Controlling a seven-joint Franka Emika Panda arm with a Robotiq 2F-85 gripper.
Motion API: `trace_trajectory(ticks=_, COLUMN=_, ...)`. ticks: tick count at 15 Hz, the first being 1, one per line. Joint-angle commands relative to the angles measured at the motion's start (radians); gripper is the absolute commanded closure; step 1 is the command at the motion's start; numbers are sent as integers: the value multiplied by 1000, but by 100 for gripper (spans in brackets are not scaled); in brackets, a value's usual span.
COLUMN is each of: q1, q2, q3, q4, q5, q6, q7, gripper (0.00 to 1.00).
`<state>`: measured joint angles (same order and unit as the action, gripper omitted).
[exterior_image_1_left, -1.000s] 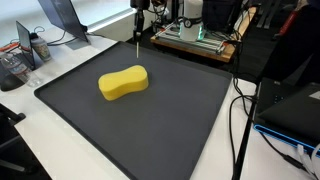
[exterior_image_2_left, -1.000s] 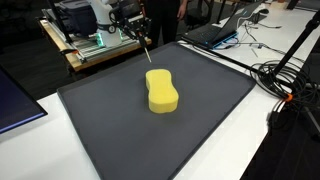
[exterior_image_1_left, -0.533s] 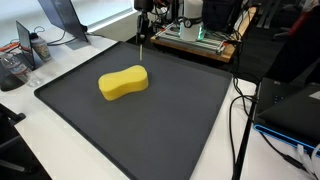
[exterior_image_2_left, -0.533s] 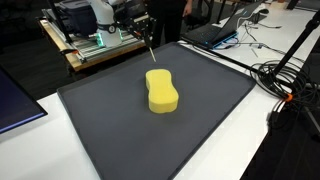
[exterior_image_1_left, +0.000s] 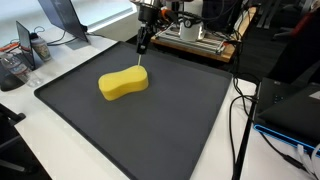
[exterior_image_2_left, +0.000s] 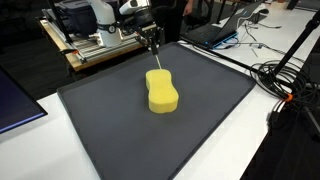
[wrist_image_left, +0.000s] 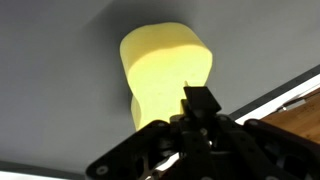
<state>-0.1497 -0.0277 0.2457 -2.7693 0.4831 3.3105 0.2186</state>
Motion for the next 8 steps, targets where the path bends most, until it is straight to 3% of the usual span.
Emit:
trace_trajectory(ticks=1, q1=-17, q2=116, q3=-7, q4=2, q5=73, q6=171, q7=-98, gripper=97)
trace_trajectory(ticks=4, q1=74, q2=216, q3=-53, q4=44, q5=265, q6=264, q7=-262, gripper=97)
trace_trajectory(ticks=8, q1=189, q2=276, q3=-54, q4=120, q5=444, q6=302, q7=-381, gripper=97)
